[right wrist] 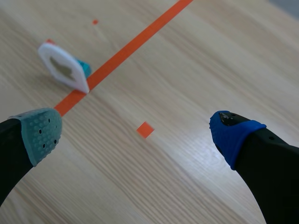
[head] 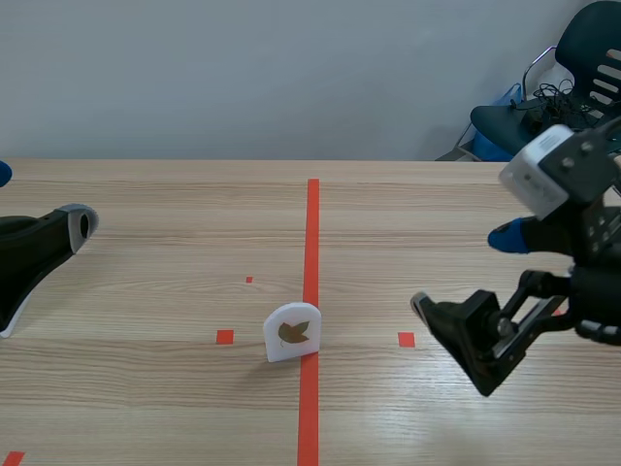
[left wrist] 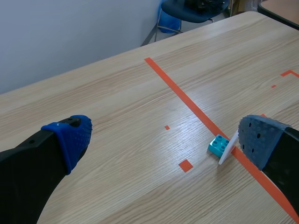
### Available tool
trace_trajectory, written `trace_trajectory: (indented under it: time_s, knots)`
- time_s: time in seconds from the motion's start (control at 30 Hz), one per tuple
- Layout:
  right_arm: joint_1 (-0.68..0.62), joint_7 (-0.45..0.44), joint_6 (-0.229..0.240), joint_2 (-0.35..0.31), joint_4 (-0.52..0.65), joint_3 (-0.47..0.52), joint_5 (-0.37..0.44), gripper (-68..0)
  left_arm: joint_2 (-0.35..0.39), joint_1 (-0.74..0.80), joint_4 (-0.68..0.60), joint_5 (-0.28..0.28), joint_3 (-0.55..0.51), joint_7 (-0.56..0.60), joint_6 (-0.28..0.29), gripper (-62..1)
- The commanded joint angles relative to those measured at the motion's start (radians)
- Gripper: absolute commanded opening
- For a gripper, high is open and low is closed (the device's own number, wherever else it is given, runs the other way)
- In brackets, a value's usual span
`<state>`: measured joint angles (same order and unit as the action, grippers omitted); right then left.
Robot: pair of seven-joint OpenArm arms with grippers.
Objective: Do the leaf sorting experiment
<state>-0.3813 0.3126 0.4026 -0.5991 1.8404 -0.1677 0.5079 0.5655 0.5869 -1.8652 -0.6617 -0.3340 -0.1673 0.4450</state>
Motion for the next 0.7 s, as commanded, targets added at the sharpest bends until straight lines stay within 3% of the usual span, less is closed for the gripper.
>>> trace_trajectory:
  time_s: [0.0, 0.13, 0.27, 0.67]
  knots:
    - [0.053, -0.017, -0.001, 0.032, -0.024, -0.031, -0.013, 0.4, 0.003, -0.006, -0.019, -0.007, 0.005, 0.021, -0.002, 1.4]
    - [0.170, -0.065, 0.073, 0.102, -0.162, -0.149, -0.101, 0.4, 0.003, -0.006, -0.019, -0.007, 0.005, 0.021, -0.002, 1.4]
    - [0.267, -0.119, 0.105, 0.169, -0.272, -0.250, -0.192, 0.4, 0.003, -0.006, -0.019, -0.008, 0.005, 0.021, -0.002, 1.4]
    - [0.470, -0.219, 0.111, 0.343, -0.588, -0.430, -0.307, 0.4, 0.003, -0.008, -0.019, -0.007, 0.005, 0.040, -0.002, 1.4]
